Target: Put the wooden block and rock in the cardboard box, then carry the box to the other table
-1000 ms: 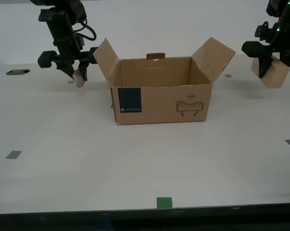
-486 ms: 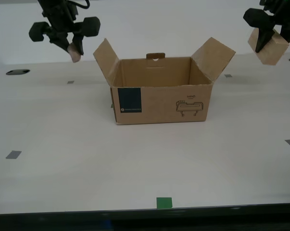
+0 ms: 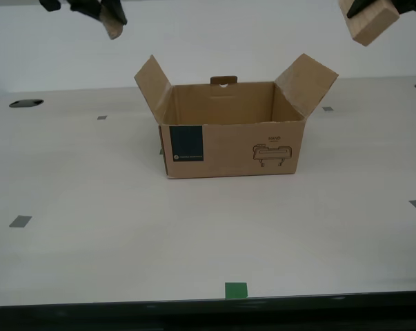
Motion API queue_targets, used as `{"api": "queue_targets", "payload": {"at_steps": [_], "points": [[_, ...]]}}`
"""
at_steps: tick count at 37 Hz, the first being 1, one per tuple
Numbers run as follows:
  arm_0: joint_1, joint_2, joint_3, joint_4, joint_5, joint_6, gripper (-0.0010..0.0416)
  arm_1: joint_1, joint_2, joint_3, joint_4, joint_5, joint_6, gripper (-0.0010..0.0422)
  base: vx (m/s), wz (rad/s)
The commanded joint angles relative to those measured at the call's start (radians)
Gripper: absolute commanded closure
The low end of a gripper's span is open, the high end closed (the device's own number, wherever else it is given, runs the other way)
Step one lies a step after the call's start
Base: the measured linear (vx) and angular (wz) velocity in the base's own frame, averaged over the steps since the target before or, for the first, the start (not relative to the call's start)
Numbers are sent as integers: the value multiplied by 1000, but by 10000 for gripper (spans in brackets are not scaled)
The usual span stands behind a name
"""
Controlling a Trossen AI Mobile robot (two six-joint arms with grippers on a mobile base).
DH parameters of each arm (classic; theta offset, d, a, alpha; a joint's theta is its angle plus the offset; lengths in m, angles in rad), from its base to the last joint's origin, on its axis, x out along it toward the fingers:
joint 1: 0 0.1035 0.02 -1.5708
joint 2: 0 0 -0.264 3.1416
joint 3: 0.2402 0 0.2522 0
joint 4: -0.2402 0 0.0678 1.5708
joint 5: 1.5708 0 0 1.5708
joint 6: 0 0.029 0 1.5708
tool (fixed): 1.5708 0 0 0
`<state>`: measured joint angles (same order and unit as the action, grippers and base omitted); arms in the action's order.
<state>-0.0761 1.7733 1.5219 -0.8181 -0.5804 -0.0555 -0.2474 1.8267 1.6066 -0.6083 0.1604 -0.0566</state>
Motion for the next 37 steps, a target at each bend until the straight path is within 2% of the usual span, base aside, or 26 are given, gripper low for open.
{"api": "queue_targets", "payload": {"at_steps": [1,7,10,14,16,21,28,31,37], "points": [[20,-21,1,11,-78,0,407,-27,-28,1,44,111,41,413,0,0],[73,-32,1,51,-96,-2,407,-83,-35,1,80,179,143,413,0,0],[106,-32,1,54,-105,-9,407,-117,-32,-3,97,227,198,413,0,0],[150,-32,1,56,-105,-41,406,-166,-32,-9,135,231,250,413,0,0],[170,-30,1,61,-104,-54,407,-185,-32,-17,172,231,255,413,0,0],[208,-30,1,78,-104,-54,407,-220,-32,-45,260,232,259,413,0,0],[255,-30,1,90,-104,-55,406,-248,-32,-117,302,269,262,413,0,0],[277,-30,1,95,-104,-63,406,-255,-32,-159,334,270,262,413,0,0],[323,-30,-25,170,-104,-72,407,-279,-32,-248,481,270,241,413,0,0]]}}
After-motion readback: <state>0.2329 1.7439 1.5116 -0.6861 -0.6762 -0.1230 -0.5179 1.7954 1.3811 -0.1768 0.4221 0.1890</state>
